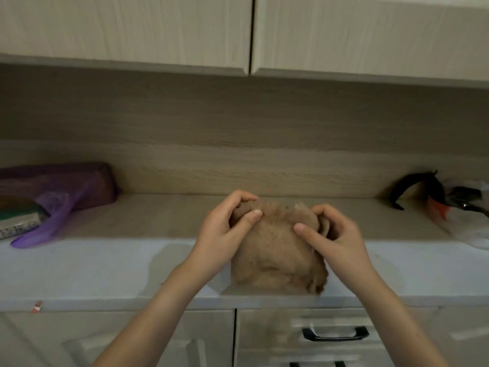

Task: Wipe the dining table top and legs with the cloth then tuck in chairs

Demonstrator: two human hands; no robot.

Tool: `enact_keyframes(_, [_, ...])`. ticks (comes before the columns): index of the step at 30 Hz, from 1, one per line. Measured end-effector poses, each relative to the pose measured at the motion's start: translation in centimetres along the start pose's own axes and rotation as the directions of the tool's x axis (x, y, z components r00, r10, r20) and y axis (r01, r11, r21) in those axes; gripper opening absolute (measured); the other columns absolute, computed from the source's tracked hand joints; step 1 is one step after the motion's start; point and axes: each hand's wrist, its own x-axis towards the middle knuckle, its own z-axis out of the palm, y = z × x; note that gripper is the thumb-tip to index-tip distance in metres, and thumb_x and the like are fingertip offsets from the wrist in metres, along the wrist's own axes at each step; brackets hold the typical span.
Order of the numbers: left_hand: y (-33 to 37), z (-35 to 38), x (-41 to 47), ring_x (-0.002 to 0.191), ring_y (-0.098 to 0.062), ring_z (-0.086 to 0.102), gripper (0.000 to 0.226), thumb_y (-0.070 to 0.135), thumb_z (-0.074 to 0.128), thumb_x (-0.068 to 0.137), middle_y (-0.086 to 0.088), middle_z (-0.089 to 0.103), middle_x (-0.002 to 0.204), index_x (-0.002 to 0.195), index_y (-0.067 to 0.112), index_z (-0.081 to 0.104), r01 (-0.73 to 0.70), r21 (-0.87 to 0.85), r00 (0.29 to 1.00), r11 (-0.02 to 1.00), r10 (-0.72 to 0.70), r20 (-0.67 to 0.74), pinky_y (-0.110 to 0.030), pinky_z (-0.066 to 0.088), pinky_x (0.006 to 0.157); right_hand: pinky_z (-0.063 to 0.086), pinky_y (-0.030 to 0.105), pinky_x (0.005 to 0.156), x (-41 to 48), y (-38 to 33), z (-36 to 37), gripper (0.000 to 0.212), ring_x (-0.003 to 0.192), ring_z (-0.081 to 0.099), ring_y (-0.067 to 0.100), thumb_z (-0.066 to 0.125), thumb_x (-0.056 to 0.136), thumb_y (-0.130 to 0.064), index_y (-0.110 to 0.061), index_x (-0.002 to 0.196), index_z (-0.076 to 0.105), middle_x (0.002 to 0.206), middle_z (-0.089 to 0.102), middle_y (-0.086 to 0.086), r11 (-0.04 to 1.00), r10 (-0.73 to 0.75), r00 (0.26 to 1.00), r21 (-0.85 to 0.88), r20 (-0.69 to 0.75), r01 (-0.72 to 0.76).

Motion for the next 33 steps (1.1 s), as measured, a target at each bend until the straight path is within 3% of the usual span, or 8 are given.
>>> enact_keyframes(3, [0.1,-0.2,1.2,0.09,0.001,0.058,0.015,0.024,0.06,0.088,0.018,0.062,0.093,0.102,0.02,0.06,0.008,-0.011,1.0,1.0,-0.009,-0.025,-0.014,0.044,0.075,0.049,0.026,0.063,1.3,-0.3,-0.1,0.021,0.071,0.059,0.012,0.075,0.082,-0.02,-0.004,0.093,0.066,0.076,0.064,0.007,0.982,0.114,0.993,0.147,0.01,-0.114])
enact_keyframes(5, [-1.5,0.3,2.0,0.094,0.0,0.059,0.02,0.027,0.061,0.087,0.017,0.063,0.097,0.106,0.021,0.059,0.067,0.051,0.998,0.996,-0.067,0.011,-0.015,0.043,0.077,0.047,0.019,0.059,2.4,1.4,0.3,0.014,0.067,0.059,0.006,0.072,0.085,-0.018,-0.009,0.095,0.068,0.07,0.065,-0.009,0.973,0.213,0.975,0.074,0.057,-0.217])
enact_keyframes(7, [-4.2,1.1,2.0,0.094,-0.011,0.063,0.031,0.027,0.064,0.087,0.008,0.064,0.098,0.116,0.021,0.053,0.204,0.167,0.972,0.965,-0.219,0.079,-0.017,0.043,0.07,0.047,0.021,0.058,3.3,4.2,0.7,0.014,0.067,0.063,0.01,0.074,0.084,-0.017,-0.016,0.097,0.067,0.077,0.069,-0.003,0.955,0.286,0.955,-0.104,0.077,-0.278])
enact_keyframes(11, [-7.9,2.5,1.0,0.118,-0.03,0.051,0.062,0.025,0.066,0.085,-0.01,0.051,0.129,0.139,0.019,0.035,0.323,0.453,0.891,0.831,-0.429,0.15,-0.03,0.044,0.092,0.045,0.015,0.075,4.3,7.8,0.6,0.036,0.097,0.064,0.019,0.068,0.081,-0.004,-0.02,0.112,0.063,0.106,0.067,0.004,0.85,0.229,0.968,-0.507,0.106,-0.146])
enact_keyframes(14, [-7.0,2.5,0.0,0.13,-0.027,0.037,0.059,0.029,0.055,0.09,-0.008,0.04,0.142,0.143,0.019,0.032,0.151,0.614,0.942,0.774,-0.302,0.149,-0.037,0.037,0.106,0.038,0.018,0.095,3.7,7.4,0.3,0.047,0.121,0.053,0.021,0.057,0.086,-0.002,-0.016,0.131,0.056,0.132,0.057,0.005,0.766,0.099,0.991,-0.642,0.09,-0.018])
enact_keyframes(18, [-5.9,3.1,-1.7,0.14,-0.015,0.027,0.05,0.034,0.04,0.098,0.002,0.034,0.151,0.146,0.022,0.033,-0.093,0.605,0.889,0.79,-0.208,0.408,-0.024,0.018,0.114,0.026,0.014,0.106,1.7,6.4,2.1,0.044,0.134,0.043,0.014,0.05,0.098,-0.026,-0.018,0.141,0.049,0.143,0.05,0.0,0.768,0.027,0.96,-0.62,0.279,0.158])
enact_keyframes(24, [-7.8,4.0,-2.4,0.147,-0.011,-0.001,0.061,0.047,0.022,0.1,0.001,0.005,0.161,0.152,0.018,0.009,-0.101,0.693,0.795,0.714,-0.361,0.488,-0.027,-0.002,0.12,0.0,0.028,0.122,1.5,9.8,3.0,0.099,0.149,0.002,0.006,-0.01,0.077,-0.078,-0.022,0.156,0.01,0.163,0.006,-0.007,0.654,0.223,0.865,-0.727,0.45,0.209])
enact_keyframes(33, [-12.0,5.6,2.3,0.148,-0.017,0.001,0.062,0.041,0.021,0.101,-0.009,0.005,0.161,0.152,0.008,0.009,-0.057,0.75,0.784,0.659,-0.435,0.442,-0.03,-0.001,0.12,-0.001,0.028,0.121,9.1,13.6,2.7,0.073,0.149,0.003,0.007,0.023,0.093,-0.056,-0.021,0.156,0.013,0.163,0.003,-0.009,0.644,0.262,0.832,-0.731,0.489,0.227])
